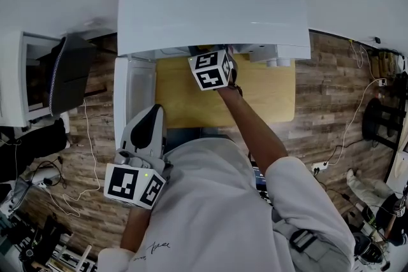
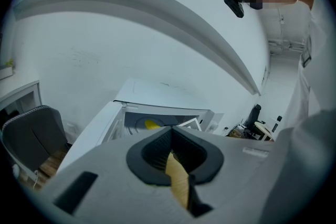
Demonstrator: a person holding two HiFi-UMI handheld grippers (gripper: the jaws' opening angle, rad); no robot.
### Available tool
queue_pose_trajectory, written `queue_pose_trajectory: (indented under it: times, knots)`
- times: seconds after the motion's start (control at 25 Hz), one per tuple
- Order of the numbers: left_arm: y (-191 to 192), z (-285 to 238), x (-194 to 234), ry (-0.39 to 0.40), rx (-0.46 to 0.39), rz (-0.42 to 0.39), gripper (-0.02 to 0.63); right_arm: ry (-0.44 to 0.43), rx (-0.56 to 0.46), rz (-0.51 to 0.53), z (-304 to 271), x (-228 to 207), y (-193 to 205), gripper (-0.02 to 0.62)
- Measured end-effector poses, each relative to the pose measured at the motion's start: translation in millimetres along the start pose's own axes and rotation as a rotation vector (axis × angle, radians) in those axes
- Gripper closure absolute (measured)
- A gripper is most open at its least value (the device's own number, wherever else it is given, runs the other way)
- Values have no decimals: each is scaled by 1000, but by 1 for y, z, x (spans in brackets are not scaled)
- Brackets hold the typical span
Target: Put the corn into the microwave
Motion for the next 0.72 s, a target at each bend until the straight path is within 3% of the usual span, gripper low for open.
queue_pose_trajectory:
  times: [0.72]
  knots:
    - [15,9,-17,19,-35,-12,617,17,-41,-38,42,0,18,321]
Point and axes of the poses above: the fingertips, and each gripper's own axes: z backward along the fingers, x to its left, y out of its underside, the point moved 10 cm from there along z, backward along the fingers, and after that the axes turned 13 degrees about x, right-handed, at the moved point
